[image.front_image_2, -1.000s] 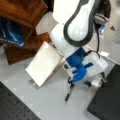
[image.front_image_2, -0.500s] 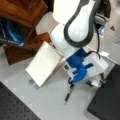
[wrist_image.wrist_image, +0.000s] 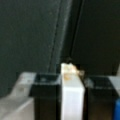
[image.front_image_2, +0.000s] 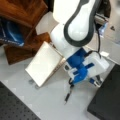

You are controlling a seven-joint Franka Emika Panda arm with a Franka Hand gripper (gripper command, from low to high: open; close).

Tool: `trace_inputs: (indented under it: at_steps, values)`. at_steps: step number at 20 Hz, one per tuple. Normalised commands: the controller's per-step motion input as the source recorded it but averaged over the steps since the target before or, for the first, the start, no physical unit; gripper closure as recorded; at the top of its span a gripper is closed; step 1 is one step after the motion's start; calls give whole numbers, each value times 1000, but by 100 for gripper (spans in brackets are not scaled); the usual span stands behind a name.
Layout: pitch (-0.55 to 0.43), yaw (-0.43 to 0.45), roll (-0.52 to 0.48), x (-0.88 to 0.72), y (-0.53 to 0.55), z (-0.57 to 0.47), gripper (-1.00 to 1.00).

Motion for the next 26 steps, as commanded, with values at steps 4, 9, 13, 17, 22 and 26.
trace_inputs:
  at_steps: [4, 9, 13, 17, 22, 26]
  values:
    - [-39, 25, 88, 143, -62, -13, 100]
    - [6, 32, 75, 115, -45, 159, 100]
    - [61, 45, 41, 64, -16, 326, 100]
    - [103, 68, 2, 25, -12, 347, 100]
    - [108, 74, -13, 7, 7, 268, 100]
    - [98, 58, -12, -2, 100, 265, 100]
